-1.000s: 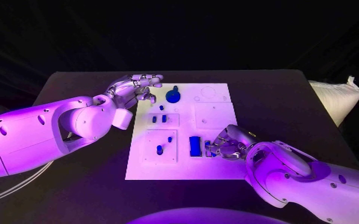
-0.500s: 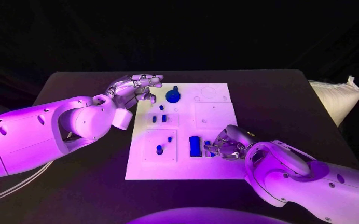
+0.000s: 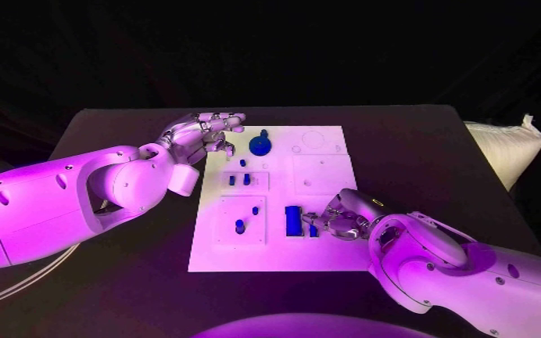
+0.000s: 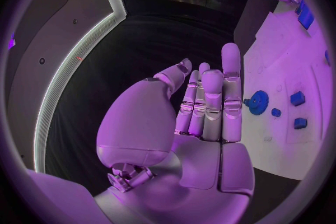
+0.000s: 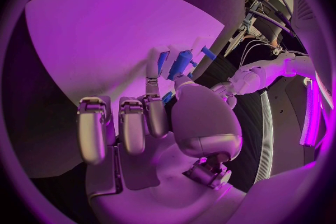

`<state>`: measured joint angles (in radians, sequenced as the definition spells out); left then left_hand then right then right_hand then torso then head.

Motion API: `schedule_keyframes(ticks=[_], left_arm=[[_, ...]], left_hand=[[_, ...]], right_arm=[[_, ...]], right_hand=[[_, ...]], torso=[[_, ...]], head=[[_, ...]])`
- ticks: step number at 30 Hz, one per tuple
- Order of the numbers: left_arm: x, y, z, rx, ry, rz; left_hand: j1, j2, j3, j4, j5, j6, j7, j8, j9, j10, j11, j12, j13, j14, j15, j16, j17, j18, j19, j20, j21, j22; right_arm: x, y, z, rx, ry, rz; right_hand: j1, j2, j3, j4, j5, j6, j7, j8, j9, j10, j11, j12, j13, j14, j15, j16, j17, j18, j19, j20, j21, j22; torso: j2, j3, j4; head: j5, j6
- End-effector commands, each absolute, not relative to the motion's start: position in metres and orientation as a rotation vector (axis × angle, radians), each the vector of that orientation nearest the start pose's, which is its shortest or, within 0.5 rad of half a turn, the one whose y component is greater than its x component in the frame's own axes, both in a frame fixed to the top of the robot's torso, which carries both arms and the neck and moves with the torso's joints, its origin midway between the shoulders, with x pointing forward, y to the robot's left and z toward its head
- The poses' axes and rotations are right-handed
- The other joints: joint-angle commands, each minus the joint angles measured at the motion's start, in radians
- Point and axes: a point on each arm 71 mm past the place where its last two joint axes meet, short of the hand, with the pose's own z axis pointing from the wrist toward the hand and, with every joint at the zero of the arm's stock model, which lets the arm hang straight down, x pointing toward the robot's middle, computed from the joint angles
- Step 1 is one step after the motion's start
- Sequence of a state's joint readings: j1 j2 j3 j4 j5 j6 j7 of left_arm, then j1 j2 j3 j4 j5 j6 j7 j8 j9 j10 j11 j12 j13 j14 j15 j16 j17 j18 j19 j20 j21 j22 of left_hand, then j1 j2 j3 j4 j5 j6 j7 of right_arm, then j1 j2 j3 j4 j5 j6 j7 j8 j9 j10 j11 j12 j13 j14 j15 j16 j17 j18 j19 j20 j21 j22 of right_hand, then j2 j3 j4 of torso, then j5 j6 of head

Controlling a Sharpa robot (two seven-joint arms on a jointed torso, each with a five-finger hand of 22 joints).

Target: Assemble the parts on the task board

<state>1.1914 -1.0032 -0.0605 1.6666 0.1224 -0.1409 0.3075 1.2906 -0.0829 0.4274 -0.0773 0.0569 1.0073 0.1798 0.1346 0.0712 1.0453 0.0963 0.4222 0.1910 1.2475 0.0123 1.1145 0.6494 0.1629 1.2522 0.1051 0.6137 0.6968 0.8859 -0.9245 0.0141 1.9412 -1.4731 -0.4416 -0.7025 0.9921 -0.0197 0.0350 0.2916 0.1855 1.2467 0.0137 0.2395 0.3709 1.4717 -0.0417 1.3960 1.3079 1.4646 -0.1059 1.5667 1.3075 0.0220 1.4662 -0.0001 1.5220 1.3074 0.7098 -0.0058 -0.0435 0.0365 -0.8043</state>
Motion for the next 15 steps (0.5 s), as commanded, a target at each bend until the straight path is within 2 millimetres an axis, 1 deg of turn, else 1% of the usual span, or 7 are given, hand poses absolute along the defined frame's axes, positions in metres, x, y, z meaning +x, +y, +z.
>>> schedule_keyframes(ticks=[1,5,12,15], left_arm=[[0.452,0.234,-0.184,-1.278,1.556,-1.693],[0.452,0.234,-0.184,-1.278,1.556,-1.693],[0.452,0.234,-0.184,-1.278,1.556,-1.692],[0.452,0.234,-0.184,-1.278,1.555,-1.692]], left_hand=[[-0.003,0.004,-0.007,0.002,0.003,-0.007,-0.002,0.003,0.001,-0.008,0.0,0.006,-0.001,-0.005,0.001,0.001,-0.001,0.019,-0.003,0.006,-0.005,-0.002],[-0.003,0.004,-0.007,0.002,0.003,-0.007,-0.002,0.003,0.001,-0.008,0.0,0.006,-0.001,-0.005,0.001,0.001,-0.001,0.019,-0.003,0.006,-0.005,-0.002],[-0.003,0.004,-0.007,0.002,0.003,-0.007,-0.002,0.003,0.001,-0.008,0.0,0.006,-0.001,-0.005,0.001,0.001,-0.001,0.019,-0.003,0.006,-0.005,-0.002],[-0.003,0.004,-0.007,0.002,0.003,-0.007,-0.002,0.003,0.001,-0.008,0.0,0.006,-0.001,-0.005,0.001,0.001,-0.001,0.019,-0.003,0.006,-0.005,-0.002]], right_arm=[[0.35,-0.158,-0.254,0.268,1.953,0.522],[0.351,-0.16,-0.254,0.264,1.953,0.517],[0.35,-0.166,-0.253,0.259,1.948,0.516],[0.35,-0.172,-0.25,0.284,1.927,0.563]], right_hand=[[-0.015,-0.002,-0.017,0.001,-0.008,-0.007,0.001,0.006,0.003,0.065,-0.014,0.004,0.192,0.106,-0.008,0.004,0.263,-0.009,0.085,-0.007,0.006,0.22],[-0.01,-0.001,-0.021,-0.002,-0.004,-0.008,0.001,0.007,0.004,0.065,-0.014,0.005,0.193,0.106,-0.009,0.004,0.263,-0.009,0.085,-0.007,0.006,0.22],[0.038,0.012,-0.04,-0.007,0.022,-0.018,0.001,0.016,0.013,0.064,-0.014,0.001,0.192,0.106,-0.008,0.004,0.263,-0.008,0.084,-0.007,0.003,0.217],[0.08,0.012,-0.055,-0.013,0.04,-0.045,0.01,0.008,0.013,0.055,-0.007,-0.033,0.18,0.106,-0.003,0.004,0.263,-0.004,0.078,-0.003,-0.009,0.205]], torso=[[0.0,0.0,0.0002],[0.0,-0.0002,0.0],[0.0,0.0006,-0.0014],[-0.002,0.0008,-0.0006]], head=[[0.0,0.0],[-0.002,0.0],[-0.002,0.001],[-0.002,0.004]])
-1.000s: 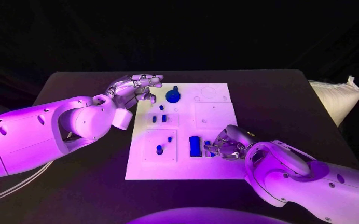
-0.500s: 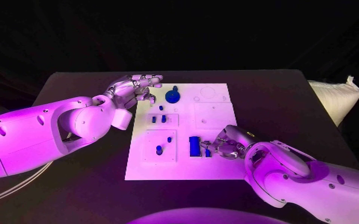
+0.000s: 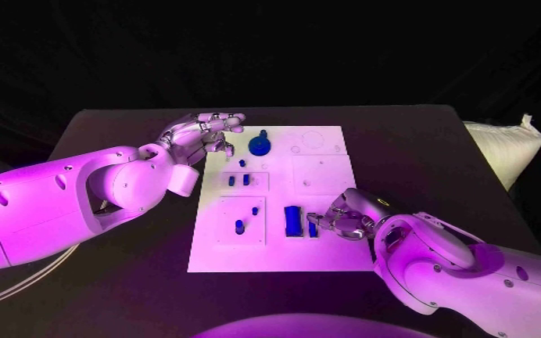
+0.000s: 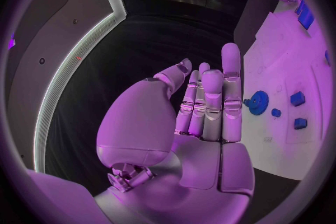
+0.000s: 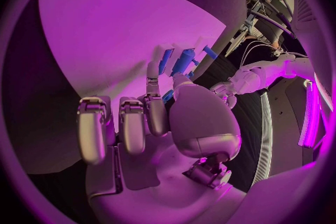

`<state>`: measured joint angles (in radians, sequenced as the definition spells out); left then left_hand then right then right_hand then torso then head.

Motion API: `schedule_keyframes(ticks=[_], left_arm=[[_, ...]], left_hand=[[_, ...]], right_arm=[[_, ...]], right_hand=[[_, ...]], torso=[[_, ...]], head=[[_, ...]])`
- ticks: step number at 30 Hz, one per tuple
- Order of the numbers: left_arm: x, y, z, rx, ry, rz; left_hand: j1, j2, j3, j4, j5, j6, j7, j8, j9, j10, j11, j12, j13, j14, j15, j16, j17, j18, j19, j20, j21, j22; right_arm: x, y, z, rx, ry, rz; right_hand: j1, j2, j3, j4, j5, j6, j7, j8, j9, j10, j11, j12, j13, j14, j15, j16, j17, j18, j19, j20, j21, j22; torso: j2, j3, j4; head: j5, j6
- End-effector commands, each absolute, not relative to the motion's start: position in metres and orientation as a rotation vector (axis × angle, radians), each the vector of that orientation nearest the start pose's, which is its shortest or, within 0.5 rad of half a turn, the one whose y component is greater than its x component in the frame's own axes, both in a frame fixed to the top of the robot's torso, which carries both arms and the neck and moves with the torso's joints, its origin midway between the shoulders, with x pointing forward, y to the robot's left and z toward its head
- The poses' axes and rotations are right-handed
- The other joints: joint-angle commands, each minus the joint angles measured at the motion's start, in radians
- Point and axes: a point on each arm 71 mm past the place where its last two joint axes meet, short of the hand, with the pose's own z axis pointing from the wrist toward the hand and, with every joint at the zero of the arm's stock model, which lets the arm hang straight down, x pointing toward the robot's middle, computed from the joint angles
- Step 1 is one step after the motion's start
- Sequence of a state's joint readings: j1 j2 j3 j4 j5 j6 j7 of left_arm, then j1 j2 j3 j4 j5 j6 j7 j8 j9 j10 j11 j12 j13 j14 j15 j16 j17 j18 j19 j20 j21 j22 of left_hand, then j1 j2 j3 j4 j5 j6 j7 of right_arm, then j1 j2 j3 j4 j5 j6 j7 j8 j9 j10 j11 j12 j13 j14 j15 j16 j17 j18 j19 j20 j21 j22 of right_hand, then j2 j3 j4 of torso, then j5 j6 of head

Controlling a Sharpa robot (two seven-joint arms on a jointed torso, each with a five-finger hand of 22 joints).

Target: Assemble the parts on the task board

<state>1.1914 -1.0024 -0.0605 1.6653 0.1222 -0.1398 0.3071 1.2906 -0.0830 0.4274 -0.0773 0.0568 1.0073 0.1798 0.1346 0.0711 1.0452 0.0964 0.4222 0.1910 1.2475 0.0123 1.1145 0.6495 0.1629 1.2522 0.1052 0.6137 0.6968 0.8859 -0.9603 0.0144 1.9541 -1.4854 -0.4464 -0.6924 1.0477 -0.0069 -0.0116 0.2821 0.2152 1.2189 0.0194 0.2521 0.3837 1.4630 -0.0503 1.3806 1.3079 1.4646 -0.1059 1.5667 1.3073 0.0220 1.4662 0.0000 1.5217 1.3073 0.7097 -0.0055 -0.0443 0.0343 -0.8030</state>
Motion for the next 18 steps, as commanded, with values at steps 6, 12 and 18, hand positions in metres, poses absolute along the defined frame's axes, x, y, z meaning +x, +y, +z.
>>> schedule_keyframes(ticks=[6,12,18], left_arm=[[0.455,0.235,-0.185,-1.279,1.542,-1.691],[0.464,0.237,-0.19,-1.305,1.502,-1.685],[0.477,0.243,-0.205,-1.343,1.437,-1.641]], left_hand=[[-0.005,0.004,-0.008,0.002,0.003,-0.008,-0.002,0.003,0.002,-0.01,0.001,0.007,-0.002,-0.006,0.001,0.001,-0.003,0.019,-0.004,0.006,-0.006,-0.002],[-0.01,0.003,-0.012,0.004,0.003,-0.005,-0.002,0.006,0.003,-0.012,0.001,0.009,-0.003,-0.014,0.002,-0.006,-0.018,0.019,-0.006,0.007,-0.008,-0.003],[-0.019,0.008,-0.022,0.005,0.003,0.007,-0.004,0.017,0.004,-0.023,0.006,-0.011,-0.027,-0.14,0.011,-0.14,-0.159,0.02,-0.086,0.015,-0.072,-0.036]], right_arm=[[0.364,-0.183,-0.234,0.354,1.802,0.766],[0.397,-0.199,-0.218,0.559,1.664,1.042],[0.44,-0.221,-0.217,0.858,1.565,1.189]], right_hand=[[0.137,-0.003,-0.016,-0.045,0.021,-0.126,0.049,-0.075,-0.028,0.045,0.039,-0.072,0.16,0.101,0.026,-0.011,0.242,0.004,0.063,0.018,-0.04,0.176],[0.283,0.009,0.001,-0.119,-0.035,-0.167,0.078,-0.118,-0.053,-0.055,0.066,-0.35,0.047,0.068,0.046,-0.108,0.119,0.039,-0.001,0.04,-0.171,0.053],[0.372,0.008,0.008,-0.154,-0.05,-0.207,0.106,-0.169,-0.092,-0.29,0.094,-0.979,-0.314,-0.103,0.071,-0.605,-0.363,0.145,-0.252,0.067,-0.72,-0.419]], torso=[[-0.006,-0.0019,-0.0037],[-0.027,-0.0044,-0.0081],[-0.066,-0.0126,-0.0146]], head=[[-0.005,0.015],[-0.01,0.035],[-0.024,0.089]])
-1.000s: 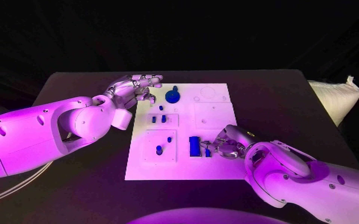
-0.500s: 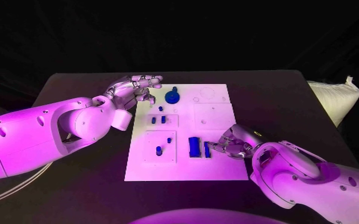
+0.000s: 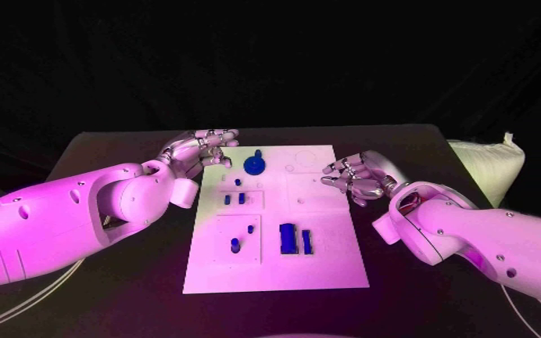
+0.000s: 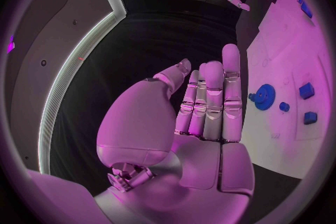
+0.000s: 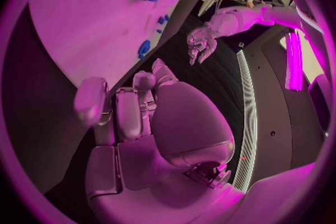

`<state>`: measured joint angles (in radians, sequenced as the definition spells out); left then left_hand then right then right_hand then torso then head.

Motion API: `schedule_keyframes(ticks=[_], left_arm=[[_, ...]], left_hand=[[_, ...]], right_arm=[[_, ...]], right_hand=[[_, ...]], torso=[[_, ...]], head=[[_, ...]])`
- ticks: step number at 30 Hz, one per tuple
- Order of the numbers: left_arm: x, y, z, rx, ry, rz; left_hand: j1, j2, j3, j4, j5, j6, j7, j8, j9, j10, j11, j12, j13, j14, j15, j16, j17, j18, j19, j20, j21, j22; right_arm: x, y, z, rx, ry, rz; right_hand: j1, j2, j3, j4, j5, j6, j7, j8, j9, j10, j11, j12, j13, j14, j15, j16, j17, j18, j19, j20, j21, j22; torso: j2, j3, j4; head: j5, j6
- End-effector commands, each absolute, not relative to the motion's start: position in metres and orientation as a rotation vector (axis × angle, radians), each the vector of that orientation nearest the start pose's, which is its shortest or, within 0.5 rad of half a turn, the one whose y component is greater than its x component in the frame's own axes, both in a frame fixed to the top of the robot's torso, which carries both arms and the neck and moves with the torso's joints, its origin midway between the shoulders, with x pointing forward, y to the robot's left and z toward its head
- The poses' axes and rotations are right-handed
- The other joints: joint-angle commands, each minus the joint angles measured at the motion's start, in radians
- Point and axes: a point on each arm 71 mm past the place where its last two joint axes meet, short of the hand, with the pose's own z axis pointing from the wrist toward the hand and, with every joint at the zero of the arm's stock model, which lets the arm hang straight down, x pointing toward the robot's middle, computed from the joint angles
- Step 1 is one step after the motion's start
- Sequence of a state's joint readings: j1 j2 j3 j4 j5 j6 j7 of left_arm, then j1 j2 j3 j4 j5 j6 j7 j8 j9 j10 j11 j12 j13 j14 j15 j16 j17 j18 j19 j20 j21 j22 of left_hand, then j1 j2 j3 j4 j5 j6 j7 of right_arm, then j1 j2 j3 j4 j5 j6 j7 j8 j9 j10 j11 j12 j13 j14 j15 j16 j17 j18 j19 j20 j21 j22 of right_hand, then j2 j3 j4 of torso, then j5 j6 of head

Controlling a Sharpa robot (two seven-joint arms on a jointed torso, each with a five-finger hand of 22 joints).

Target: Assemble the parts on the task board

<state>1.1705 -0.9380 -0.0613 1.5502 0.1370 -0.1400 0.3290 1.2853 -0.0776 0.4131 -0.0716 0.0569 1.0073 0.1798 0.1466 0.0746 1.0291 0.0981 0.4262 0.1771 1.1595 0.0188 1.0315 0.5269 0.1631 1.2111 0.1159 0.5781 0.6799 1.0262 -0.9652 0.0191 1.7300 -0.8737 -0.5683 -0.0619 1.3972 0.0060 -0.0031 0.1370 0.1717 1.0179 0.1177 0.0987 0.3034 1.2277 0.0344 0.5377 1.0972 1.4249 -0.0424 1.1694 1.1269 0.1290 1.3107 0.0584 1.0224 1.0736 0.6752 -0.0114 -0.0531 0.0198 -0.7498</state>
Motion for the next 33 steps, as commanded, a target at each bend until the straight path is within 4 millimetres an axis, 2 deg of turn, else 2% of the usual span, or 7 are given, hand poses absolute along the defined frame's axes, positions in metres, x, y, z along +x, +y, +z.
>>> schedule_keyframes(ticks=[1,11,23,24,31,32,33], left_arm=[[0.479,0.244,-0.208,-1.35,1.422,-1.631],[0.497,0.248,-0.234,-1.389,1.293,-1.542],[0.505,0.245,-0.242,-1.371,1.245,-1.52],[0.504,0.244,-0.244,-1.389,1.298,-1.513],[0.501,0.239,-0.243,-1.375,1.297,-1.484],[0.5,0.237,-0.243,-1.371,1.297,-1.475],[0.498,0.235,-0.242,-1.363,1.296,-1.461]], left_hand=[[-0.016,0.003,-0.008,0.001,0.003,0.006,-0.002,0.004,0.0,-0.01,0.007,-0.026,-0.022,-0.089,0.01,-0.105,-0.059,0.017,-0.08,0.008,-0.065,-0.035],[-0.021,0.007,-0.027,0.012,0.002,0.007,0.01,-0.037,-0.009,0.01,0.047,-0.184,-0.116,-0.21,0.097,-0.611,-0.307,0.007,-0.38,0.101,-0.372,-0.249],[-0.001,0.02,-0.043,0.007,0.003,0.028,0.014,-0.076,-0.009,0.052,0.053,-0.3,-0.116,-0.146,0.109,-0.802,-0.401,0.022,-0.353,0.128,-0.436,-0.359],[-0.389,0.078,-0.15,0.072,-0.057,-0.288,-0.045,-0.147,-0.075,-0.276,0.008,-0.335,-0.177,-0.455,0.069,-0.868,-0.438,-0.037,-0.615,0.057,-0.475,-0.454],[-0.567,0.078,-0.205,0.072,-0.057,-0.429,-0.071,-0.147,-0.075,-0.424,-0.012,-0.426,-0.177,-0.592,0.053,-0.904,-0.527,-0.054,-0.73,0.021,-0.498,-0.501],[-0.588,0.078,-0.212,0.072,-0.057,-0.446,-0.074,-0.147,-0.075,-0.442,-0.014,-0.426,-0.177,-0.609,-0.019,-0.908,-0.527,-0.055,-0.745,0.017,-0.501,-0.506],[-0.633,0.078,-0.225,0.072,-0.057,-0.482,-0.081,-0.147,-0.075,-0.48,-0.02,-0.426,-0.177,-0.645,-0.019,-0.916,-0.527,-0.057,-0.775,0.008,-0.505,-0.518]], right_arm=[[0.448,-0.225,-0.219,0.905,1.55,1.205],[0.503,-0.238,-0.237,1.125,1.434,1.312],[0.516,-0.229,-0.241,1.08,1.436,1.356],[0.516,-0.233,-0.244,1.107,1.441,1.279],[0.51,-0.228,-0.241,1.12,1.408,1.279],[0.509,-0.226,-0.241,1.124,1.398,1.279],[0.506,-0.223,-0.239,1.131,1.381,1.279]], right_hand=[[0.034,-0.005,0.003,-0.008,-0.012,-0.012,0.017,-0.024,-0.018,-0.071,0.016,-0.192,-0.163,-0.119,0.016,-0.366,-0.313,0.052,-0.144,0.015,-0.332,-0.275],[0.107,-0.006,0.044,-0.002,-0.047,-0.054,0.034,-0.035,-0.119,-0.158,0.111,-0.473,-0.82,-0.367,0.153,-1.051,-0.828,0.05,-0.309,0.166,-0.881,-0.718],[0.099,0.018,0.028,-0.043,-0.048,-0.017,0.053,-0.035,-0.175,-0.098,0.093,-0.469,-1.018,-0.202,0.126,-1.099,-0.97,0.057,-0.161,0.13,-0.949,-0.843],[-0.348,-0.006,0.003,-0.137,-0.084,-0.324,0.002,-0.099,-0.213,-0.441,0.056,-0.538,-1.097,-0.573,0.042,-1.169,-1.015,-0.009,-0.51,0.073,-1.022,-0.911],[-0.56,-0.006,0.003,-0.137,-0.172,-0.46,-0.022,-0.099,-0.232,-0.596,0.037,-0.538,-1.097,-0.742,0.042,-1.169,-1.04,-0.021,-0.668,0.047,-1.022,-0.945],[-0.583,-0.006,0.003,-0.137,-0.172,-0.475,-0.025,-0.099,-0.303,-0.613,-0.034,-0.538,-1.097,-0.76,0.042,-1.169,-1.042,-0.026,-0.685,0.044,-1.022,-0.949],[-0.636,-0.006,0.003,-0.137,-0.172,-0.51,-0.031,-0.099,-0.303,-0.653,-0.034,-0.538,-1.097,-0.803,0.042,-1.169,-1.048,-0.026,-0.726,0.037,-1.022,-0.957]], torso=[[-0.039,-0.0083,-0.007],[-0.091,-0.0205,-0.0151],[-0.103,-0.0126,-0.0192],[-0.102,-0.0156,-0.0174],[-0.112,-0.0064,0.0067],[-0.115,-0.0035,0.0142],[-0.12,0.001,0.0259]], head=[[-0.012,0.047],[-0.02,0.105],[-0.004,0.127],[-0.008,0.123],[-0.012,0.132],[-0.013,0.135],[-0.015,0.139]])
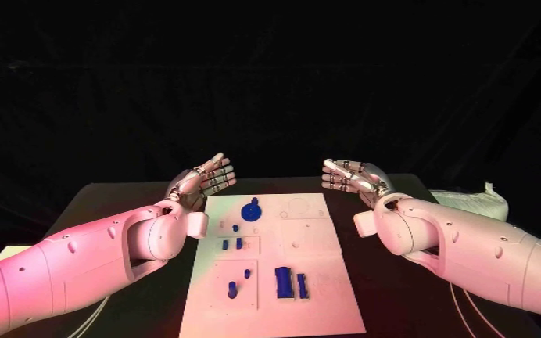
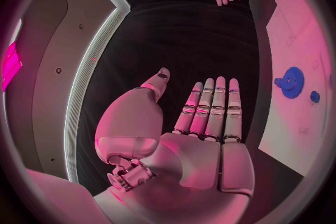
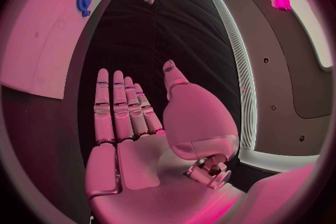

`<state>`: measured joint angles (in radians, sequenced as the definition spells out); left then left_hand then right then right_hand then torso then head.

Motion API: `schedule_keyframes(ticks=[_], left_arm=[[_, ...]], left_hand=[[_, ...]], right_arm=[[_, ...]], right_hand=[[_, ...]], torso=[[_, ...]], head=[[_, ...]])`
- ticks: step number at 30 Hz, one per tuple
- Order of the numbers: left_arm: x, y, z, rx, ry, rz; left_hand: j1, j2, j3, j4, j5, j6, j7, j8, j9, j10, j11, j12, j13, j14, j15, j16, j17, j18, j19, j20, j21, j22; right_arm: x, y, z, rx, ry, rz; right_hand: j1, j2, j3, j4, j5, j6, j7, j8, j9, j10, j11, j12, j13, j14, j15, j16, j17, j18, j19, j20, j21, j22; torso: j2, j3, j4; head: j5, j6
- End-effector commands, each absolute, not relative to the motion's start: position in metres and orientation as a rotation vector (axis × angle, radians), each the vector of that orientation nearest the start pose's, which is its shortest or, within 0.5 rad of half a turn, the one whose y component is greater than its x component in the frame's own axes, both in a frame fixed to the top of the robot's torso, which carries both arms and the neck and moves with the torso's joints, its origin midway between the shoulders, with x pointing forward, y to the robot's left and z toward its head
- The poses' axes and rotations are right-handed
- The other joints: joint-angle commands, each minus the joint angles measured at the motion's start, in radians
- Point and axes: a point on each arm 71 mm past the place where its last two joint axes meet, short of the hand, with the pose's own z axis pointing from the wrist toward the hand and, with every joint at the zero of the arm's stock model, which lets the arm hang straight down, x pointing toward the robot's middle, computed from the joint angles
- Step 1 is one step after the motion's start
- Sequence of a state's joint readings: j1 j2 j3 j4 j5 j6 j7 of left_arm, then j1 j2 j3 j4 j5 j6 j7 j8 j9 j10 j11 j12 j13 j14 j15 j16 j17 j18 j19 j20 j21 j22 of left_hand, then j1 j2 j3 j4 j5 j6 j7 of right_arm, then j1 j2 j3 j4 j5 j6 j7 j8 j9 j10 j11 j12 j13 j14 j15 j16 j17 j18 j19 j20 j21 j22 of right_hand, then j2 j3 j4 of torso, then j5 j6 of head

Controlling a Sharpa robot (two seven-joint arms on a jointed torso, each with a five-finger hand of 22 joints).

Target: Assemble the parts on the task board

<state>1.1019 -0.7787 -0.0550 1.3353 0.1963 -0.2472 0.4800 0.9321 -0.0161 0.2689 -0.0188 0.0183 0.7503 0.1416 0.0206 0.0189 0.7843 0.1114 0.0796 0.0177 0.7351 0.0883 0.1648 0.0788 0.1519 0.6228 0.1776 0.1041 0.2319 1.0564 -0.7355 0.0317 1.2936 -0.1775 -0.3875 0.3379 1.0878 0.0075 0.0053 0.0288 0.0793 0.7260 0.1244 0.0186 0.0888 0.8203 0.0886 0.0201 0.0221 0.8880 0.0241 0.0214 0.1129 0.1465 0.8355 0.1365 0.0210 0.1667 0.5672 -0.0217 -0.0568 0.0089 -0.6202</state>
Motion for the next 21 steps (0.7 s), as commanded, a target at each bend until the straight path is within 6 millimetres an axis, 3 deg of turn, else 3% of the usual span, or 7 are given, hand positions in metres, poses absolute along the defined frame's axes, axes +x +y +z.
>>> schedule_keyframes(ticks=[1,5,6,8,11,12,21], left_arm=[[0.497,0.233,-0.242,-1.358,1.295,-1.449],[0.49,0.223,-0.24,-1.326,1.287,-1.394],[0.487,0.22,-0.239,-1.317,1.283,-1.379],[0.481,0.212,-0.236,-1.29,1.271,-1.338],[0.475,0.205,-0.232,-1.261,1.255,-1.297],[0.473,0.203,-0.231,-1.253,1.25,-1.286],[0.462,0.193,-0.224,-1.21,1.219,-1.23]], left_hand=[[-0.305,0.016,-0.088,0.019,-0.018,-0.246,-0.047,-0.021,-0.019,-0.257,-0.037,-0.08,-0.018,-0.24,-0.088,-0.054,-0.079,-0.055,-0.204,-0.058,-0.104,-0.076],[-0.392,0.016,-0.113,0.019,-0.018,-0.316,-0.06,-0.021,-0.019,-0.33,-0.111,-0.08,-0.018,-0.309,-0.088,-0.069,-0.079,-0.065,-0.262,-0.075,-0.104,-0.098],[-0.415,0.016,-0.12,0.019,-0.018,-0.334,-0.063,-0.021,-0.019,-0.349,-0.111,-0.08,-0.018,-0.327,-0.088,-0.074,-0.079,-0.065,-0.277,-0.079,-0.104,-0.103],[-0.46,0.016,-0.133,0.019,-0.018,-0.371,-0.07,-0.021,-0.019,-0.387,-0.111,-0.08,-0.018,-0.363,-0.088,-0.082,-0.079,-0.065,-0.308,-0.088,-0.104,-0.115],[-0.516,0.016,-0.148,0.019,-0.018,-0.415,-0.142,-0.021,-0.019,-0.434,-0.111,-0.08,-0.018,-0.407,-0.088,-0.091,-0.079,-0.075,-0.344,-0.098,-0.104,-0.128],[-0.532,0.016,-0.154,0.019,-0.018,-0.429,-0.142,-0.021,-0.019,-0.448,-0.111,-0.08,-0.018,-0.42,-0.088,-0.094,-0.079,-0.075,-0.355,-0.102,-0.104,-0.133],[-0.657,0.016,-0.189,0.019,-0.018,-0.529,-0.142,-0.021,-0.019,-0.553,-0.111,-0.08,-0.018,-0.518,-0.088,-0.165,-0.079,-0.152,-0.437,-0.178,-0.104,-0.232]], right_arm=[[0.503,-0.221,-0.238,1.136,1.369,1.278],[0.491,-0.211,-0.234,1.161,1.311,1.269],[0.487,-0.208,-0.232,1.168,1.296,1.265],[0.479,-0.203,-0.23,1.183,1.267,1.255],[0.47,-0.197,-0.227,1.196,1.241,1.243],[0.468,-0.196,-0.226,1.199,1.235,1.24],[0.462,-0.192,-0.224,1.209,1.218,1.229]], right_hand=[[-0.358,-0.008,-0.005,-0.029,-0.079,-0.239,-0.041,-0.019,-0.089,-0.27,-0.089,-0.02,-0.022,-0.292,-0.024,-0.021,-0.037,-0.044,-0.275,-0.045,-0.021,-0.055],[-0.457,-0.008,-0.005,-0.029,-0.079,-0.305,-0.052,-0.019,-0.089,-0.344,-0.089,-0.02,-0.022,-0.373,-0.024,-0.021,-0.113,-0.055,-0.351,-0.057,-0.021,-0.07],[-0.483,-0.008,-0.005,-0.029,-0.079,-0.323,-0.124,-0.019,-0.089,-0.364,-0.089,-0.02,-0.022,-0.395,-0.024,-0.021,-0.113,-0.057,-0.371,-0.061,-0.021,-0.074],[-0.537,-0.008,-0.005,-0.029,-0.079,-0.359,-0.124,-0.019,-0.089,-0.405,-0.089,-0.02,-0.022,-0.439,-0.024,-0.021,-0.113,-0.066,-0.413,-0.136,-0.021,-0.082],[-0.601,-0.008,-0.005,-0.029,-0.079,-0.401,-0.124,-0.019,-0.089,-0.453,-0.089,-0.02,-0.022,-0.491,-0.024,-0.021,-0.113,-0.07,-0.461,-0.136,-0.021,-0.092],[-0.62,-0.008,-0.005,-0.029,-0.079,-0.414,-0.124,-0.019,-0.089,-0.468,-0.089,-0.02,-0.022,-0.506,-0.024,-0.021,-0.113,-0.147,-0.476,-0.136,-0.021,-0.095],[-0.766,-0.008,-0.005,-0.029,-0.079,-0.511,-0.124,-0.019,-0.089,-0.578,-0.089,-0.02,-0.022,-0.625,-0.024,-0.021,-0.113,-0.147,-0.588,-0.136,-0.021,-0.167]], torso=[[-0.015,0.0138,0.0363],[-0.022,0.0205,0.0538],[-0.023,0.0213,0.0557],[-0.023,0.0217,0.0568],[-0.023,0.0217,0.0568],[-0.023,0.0217,0.0568],[-0.023,0.0217,0.0568]], head=[[-0.006,0.012],[-0.008,0.019],[-0.009,0.02],[-0.009,0.02],[-0.009,0.02],[-0.009,0.02],[-0.009,0.02]])
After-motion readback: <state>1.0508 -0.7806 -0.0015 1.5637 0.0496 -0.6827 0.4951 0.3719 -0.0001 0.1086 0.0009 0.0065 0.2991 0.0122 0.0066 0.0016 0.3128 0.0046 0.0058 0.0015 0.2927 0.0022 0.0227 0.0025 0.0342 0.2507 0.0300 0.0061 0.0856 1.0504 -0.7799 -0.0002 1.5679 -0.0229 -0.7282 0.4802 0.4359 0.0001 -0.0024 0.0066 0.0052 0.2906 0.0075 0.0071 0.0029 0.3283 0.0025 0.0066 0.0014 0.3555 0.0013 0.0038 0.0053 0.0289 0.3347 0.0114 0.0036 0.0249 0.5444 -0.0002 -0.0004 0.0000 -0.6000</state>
